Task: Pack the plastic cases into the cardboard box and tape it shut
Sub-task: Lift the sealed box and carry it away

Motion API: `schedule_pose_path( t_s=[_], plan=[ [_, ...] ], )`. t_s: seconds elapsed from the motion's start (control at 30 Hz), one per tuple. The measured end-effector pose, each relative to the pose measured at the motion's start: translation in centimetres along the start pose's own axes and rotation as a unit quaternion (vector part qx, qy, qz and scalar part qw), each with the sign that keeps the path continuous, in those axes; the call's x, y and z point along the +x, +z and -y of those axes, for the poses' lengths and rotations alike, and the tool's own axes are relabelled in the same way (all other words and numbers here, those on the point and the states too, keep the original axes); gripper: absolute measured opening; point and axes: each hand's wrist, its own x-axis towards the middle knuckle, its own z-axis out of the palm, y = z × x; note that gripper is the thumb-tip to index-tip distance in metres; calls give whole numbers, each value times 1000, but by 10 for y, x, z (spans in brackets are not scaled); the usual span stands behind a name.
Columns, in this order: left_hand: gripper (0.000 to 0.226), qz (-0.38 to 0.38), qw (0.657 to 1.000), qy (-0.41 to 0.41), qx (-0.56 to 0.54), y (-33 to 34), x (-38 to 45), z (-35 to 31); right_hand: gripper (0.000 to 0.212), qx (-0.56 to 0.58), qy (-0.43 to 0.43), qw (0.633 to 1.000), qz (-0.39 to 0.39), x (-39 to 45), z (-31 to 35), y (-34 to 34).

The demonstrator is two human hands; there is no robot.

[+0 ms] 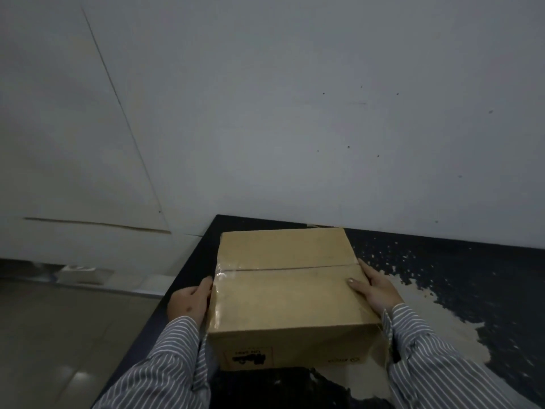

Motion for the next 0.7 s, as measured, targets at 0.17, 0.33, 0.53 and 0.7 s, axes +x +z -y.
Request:
schedule_pose_path(
  t_s=[0.17,0.33,0.53,0.7],
  plan=[
    [31,21,1000,4,-7,-8,-25,19,67,2,-7,999,33,-11,-8,8],
    [65,114,991,34,53,-22,-30,27,64,12,-33,999,42,-20,-9,17],
    [52,125,991,45,0,-41,-47,29,62,-6,-69,996,61,-25,-5,32],
    [50,78,994,20,-69,-72,-47,47,63,-8,-79,992,97,-20,3,61]
  ],
)
